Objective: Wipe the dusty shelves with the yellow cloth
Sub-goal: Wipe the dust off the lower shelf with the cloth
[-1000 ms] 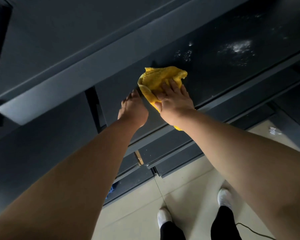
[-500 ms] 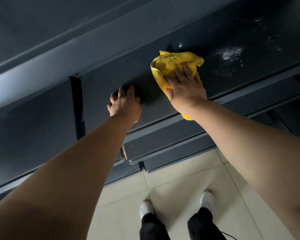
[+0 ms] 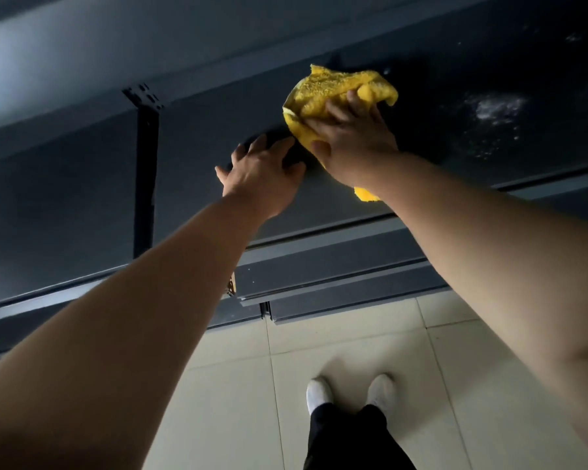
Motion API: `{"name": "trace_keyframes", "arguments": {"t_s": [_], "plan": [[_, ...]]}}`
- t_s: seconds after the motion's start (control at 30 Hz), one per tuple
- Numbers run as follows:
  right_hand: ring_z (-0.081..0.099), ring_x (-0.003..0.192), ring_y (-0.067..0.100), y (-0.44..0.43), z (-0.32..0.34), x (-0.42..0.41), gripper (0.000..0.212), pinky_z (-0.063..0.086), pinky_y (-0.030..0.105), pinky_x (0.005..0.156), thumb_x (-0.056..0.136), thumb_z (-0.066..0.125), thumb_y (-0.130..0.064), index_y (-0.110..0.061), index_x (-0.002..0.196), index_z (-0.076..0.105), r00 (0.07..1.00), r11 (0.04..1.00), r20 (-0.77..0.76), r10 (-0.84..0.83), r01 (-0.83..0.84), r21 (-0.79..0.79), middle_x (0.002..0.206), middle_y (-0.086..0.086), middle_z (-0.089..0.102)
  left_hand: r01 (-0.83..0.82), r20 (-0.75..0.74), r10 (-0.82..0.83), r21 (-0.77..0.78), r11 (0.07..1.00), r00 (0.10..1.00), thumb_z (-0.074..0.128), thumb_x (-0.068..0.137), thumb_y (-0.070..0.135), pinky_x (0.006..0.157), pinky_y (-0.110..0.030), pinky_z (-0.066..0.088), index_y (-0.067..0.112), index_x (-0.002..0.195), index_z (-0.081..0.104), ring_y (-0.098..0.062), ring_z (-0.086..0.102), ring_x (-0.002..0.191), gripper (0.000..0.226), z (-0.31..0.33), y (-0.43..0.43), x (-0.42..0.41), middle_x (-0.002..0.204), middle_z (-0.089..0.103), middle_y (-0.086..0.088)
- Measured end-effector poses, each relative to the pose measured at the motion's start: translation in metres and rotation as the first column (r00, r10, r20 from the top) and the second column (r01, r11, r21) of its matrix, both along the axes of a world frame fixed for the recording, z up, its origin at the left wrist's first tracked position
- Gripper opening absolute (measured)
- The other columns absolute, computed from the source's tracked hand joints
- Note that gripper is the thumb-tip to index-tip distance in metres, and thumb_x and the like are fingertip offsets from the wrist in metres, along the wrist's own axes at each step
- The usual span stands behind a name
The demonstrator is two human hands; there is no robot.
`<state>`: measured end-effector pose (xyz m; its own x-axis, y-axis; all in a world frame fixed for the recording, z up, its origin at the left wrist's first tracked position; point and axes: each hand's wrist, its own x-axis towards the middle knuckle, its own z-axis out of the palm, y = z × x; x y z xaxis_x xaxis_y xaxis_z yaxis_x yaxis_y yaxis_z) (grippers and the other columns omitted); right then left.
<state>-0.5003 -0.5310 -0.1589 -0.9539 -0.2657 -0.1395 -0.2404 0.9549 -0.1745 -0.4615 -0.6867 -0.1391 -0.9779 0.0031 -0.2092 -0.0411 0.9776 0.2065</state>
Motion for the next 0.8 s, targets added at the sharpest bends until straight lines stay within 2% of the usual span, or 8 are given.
{"name": "trace_keyframes", "arguments": {"t_s": [0.17, 0.3, 0.47, 0.8], "plan": [[-0.007, 0.149, 0.032, 0.006, 0.0, -0.035, 0.053, 0.0, 0.051, 0.12, 0.098, 0.026, -0.054, -0.042, 0.149, 0.022, 0.995, 0.995, 0.007, -0.104, 0.103, 0.011, 0.163, 0.001, 0.006, 0.149, 0.042, -0.146, -0.07, 0.986, 0.988, 0.042, 0.086, 0.069, 0.112, -0.064, 0.012, 0.045, 0.149, 0.015, -0.029, 0.004, 0.147, 0.073, -0.001, 0.013, -0.008, 0.162, 0.006, 0.004], [-0.008, 0.148, 0.037, 0.026, -0.002, -0.045, 0.052, 0.0, 0.054, 0.119, 0.098, 0.024, -0.051, -0.04, 0.149, 0.023, 0.961, 0.961, 0.0, -0.275, 0.275, 0.034, 0.163, 0.003, 0.005, 0.155, 0.061, -0.15, -0.085, 0.984, 0.987, 0.035, 0.085, 0.074, 0.113, -0.065, 0.007, 0.043, 0.15, 0.008, -0.03, -0.004, 0.148, 0.077, -0.008, 0.024, -0.006, 0.162, 0.0, 0.002], [-0.004, 0.147, 0.04, 0.069, 0.003, -0.037, 0.053, 0.001, 0.054, 0.119, 0.1, 0.025, -0.047, -0.033, 0.15, 0.024, 0.905, 0.904, -0.024, -0.424, 0.424, 0.045, 0.162, 0.01, 0.008, 0.151, 0.079, -0.144, -0.084, 0.985, 0.986, 0.035, 0.084, 0.074, 0.112, -0.066, 0.007, 0.046, 0.149, 0.007, -0.029, -0.005, 0.148, 0.076, -0.007, 0.023, -0.008, 0.162, -0.001, 0.004], [0.003, 0.149, 0.035, 0.088, 0.005, 0.016, 0.051, 0.003, 0.053, 0.12, 0.101, 0.027, -0.041, -0.022, 0.149, 0.029, 0.907, 0.906, -0.066, -0.416, 0.42, 0.056, 0.161, 0.011, 0.014, 0.156, 0.136, -0.143, -0.096, 0.983, 0.98, 0.035, 0.084, 0.075, 0.113, -0.065, 0.008, 0.048, 0.149, 0.004, -0.028, -0.007, 0.149, 0.078, 0.0, 0.022, -0.009, 0.162, -0.005, 0.006]]}}
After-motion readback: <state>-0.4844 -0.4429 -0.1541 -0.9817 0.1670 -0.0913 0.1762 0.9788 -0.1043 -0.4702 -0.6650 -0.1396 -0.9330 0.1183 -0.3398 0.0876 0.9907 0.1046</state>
